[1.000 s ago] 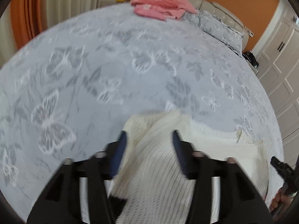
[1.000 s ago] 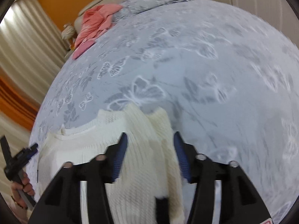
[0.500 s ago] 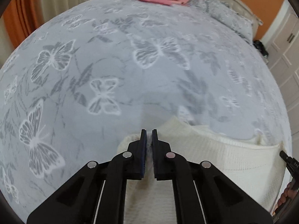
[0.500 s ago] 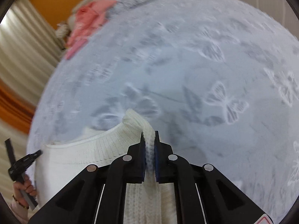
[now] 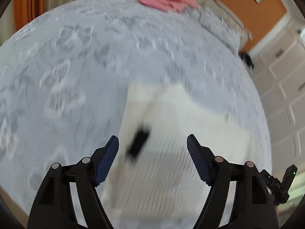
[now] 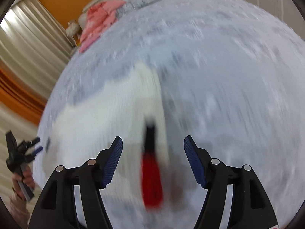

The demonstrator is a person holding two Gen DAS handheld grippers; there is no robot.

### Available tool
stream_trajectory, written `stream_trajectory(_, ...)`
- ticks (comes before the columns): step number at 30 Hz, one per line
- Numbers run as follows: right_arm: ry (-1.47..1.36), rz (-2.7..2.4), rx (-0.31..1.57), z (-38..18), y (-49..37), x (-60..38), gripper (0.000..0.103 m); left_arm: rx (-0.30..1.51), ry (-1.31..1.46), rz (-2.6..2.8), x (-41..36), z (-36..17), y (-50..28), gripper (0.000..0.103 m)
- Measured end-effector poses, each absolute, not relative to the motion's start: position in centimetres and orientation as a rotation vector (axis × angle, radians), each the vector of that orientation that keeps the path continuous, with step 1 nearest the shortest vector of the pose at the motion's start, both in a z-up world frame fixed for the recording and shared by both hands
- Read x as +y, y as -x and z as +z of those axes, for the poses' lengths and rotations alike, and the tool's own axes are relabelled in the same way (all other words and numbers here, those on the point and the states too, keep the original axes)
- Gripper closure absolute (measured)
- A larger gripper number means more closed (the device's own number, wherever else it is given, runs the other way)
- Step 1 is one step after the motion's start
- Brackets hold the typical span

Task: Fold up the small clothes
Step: 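Lift the hem with both grippers and fold it toward the collar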

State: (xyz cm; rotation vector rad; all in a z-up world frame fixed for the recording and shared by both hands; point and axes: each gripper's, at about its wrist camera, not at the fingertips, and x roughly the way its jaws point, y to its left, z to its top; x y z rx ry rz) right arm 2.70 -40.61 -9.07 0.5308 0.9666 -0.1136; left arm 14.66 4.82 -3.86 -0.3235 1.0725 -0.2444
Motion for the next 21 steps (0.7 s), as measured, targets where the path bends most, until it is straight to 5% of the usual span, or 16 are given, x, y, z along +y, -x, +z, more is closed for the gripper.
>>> stream_trajectory(5, -0.65, -0.083, 1.053, -12.9, 1.0, -39.0, 0.037, 1.111, 0.268, -0.168, 4.0, -7.2, -11.3, 0.033)
stream_trajectory(7, -0.66, -0.07, 1.037, -12.9, 0.9, -38.3, 0.037, 1.103, 0.222, -0.117, 3.9, -7.4, -11.0, 0.05)
stream_trajectory(8, -0.667, -0.053, 1.026, -12.7, 0.5, -38.2, 0.04, 1.107, 0.205, -0.089, 4.0, -7.4, -11.0, 0.067)
stream_trajectory(9, -0.684, -0.028, 1.01, -12.6, 0.0, -38.0, 0.046, 1.108, 0.211, -0.074, 4.4, -7.3, -11.0, 0.078)
stream_trajectory(10, -0.691, -0.017, 1.004, -12.6, -0.5, -37.9, 0.075, 1.11, 0.237, -0.069, 5.0, -7.2, -11.0, 0.081)
stream_trajectory(11, -0.673, -0.022, 1.016, -12.3, -1.3, -37.8, 0.091, 1.108, 0.263, -0.051, 5.8, -6.9, -11.1, 0.088)
stream_trajectory(12, -0.649, -0.03, 1.015, -11.8, -1.6, -37.8, 0.092, 1.103, 0.262, -0.031, 6.3, -6.6, -11.0, 0.093)
stream_trajectory(21, -0.584, -0.109, 1.096, -13.6, -0.8, -40.3, 0.09, 1.129, 0.17, 0.073, 7.2, -8.4, -10.5, 0.089)
